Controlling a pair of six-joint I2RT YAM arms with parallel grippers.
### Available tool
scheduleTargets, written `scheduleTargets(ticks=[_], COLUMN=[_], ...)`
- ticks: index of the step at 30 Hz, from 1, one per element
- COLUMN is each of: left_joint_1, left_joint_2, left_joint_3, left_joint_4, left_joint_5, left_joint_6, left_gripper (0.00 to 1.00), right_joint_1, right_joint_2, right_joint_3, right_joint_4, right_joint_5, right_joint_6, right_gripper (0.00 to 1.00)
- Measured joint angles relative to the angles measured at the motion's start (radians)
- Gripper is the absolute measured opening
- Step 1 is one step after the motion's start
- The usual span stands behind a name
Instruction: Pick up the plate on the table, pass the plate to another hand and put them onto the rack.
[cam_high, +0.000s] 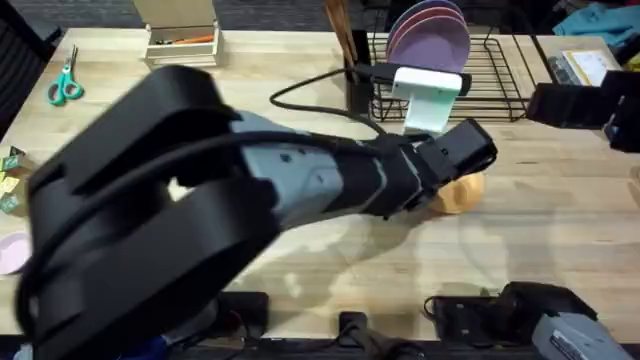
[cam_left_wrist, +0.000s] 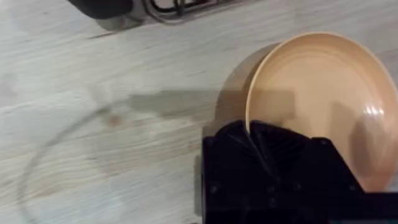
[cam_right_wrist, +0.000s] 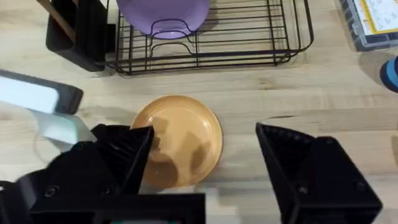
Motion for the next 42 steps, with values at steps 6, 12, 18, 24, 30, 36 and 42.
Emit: scheduleTargets(ticks=[6, 12, 18, 24, 30, 36, 42], left_joint_1=[0.033, 0.084, 0.139, 0.206, 0.289, 0.393, 0.481], left_joint_2=[-0.100, -0.217, -0.333, -0.472, -0.591, -0.695, -0.773], left_joint_3=[0.006, 0.006, 0.006, 0.006, 0.006, 0.006, 0.006], left_joint_4=[-0.100, -0.175, -0.261, -0.327, -0.365, -0.372, -0.393], left_joint_5=[-0.002, 0.000, 0.013, 0.058, 0.127, 0.200, 0.241], left_joint_6=[0.011, 0.019, 0.026, 0.026, 0.026, 0.038, 0.116], left_gripper=[0.040, 0.042, 0.043, 0.043, 0.042, 0.042, 0.042], right_joint_1=[0.000, 0.000, 0.000, 0.000, 0.000, 0.000, 0.000], right_joint_2=[0.000, 0.000, 0.000, 0.000, 0.000, 0.000, 0.000], right_joint_3=[0.000, 0.000, 0.000, 0.000, 0.000, 0.000, 0.000], right_joint_4=[0.006, 0.025, 0.026, 0.026, 0.025, 0.025, 0.025], right_joint_5=[0.000, 0.000, 0.000, 0.000, 0.000, 0.000, 0.000], right_joint_6=[0.000, 0.000, 0.000, 0.000, 0.000, 0.000, 0.000], right_gripper=[0.998, 0.998, 0.997, 0.998, 0.998, 0.998, 0.998])
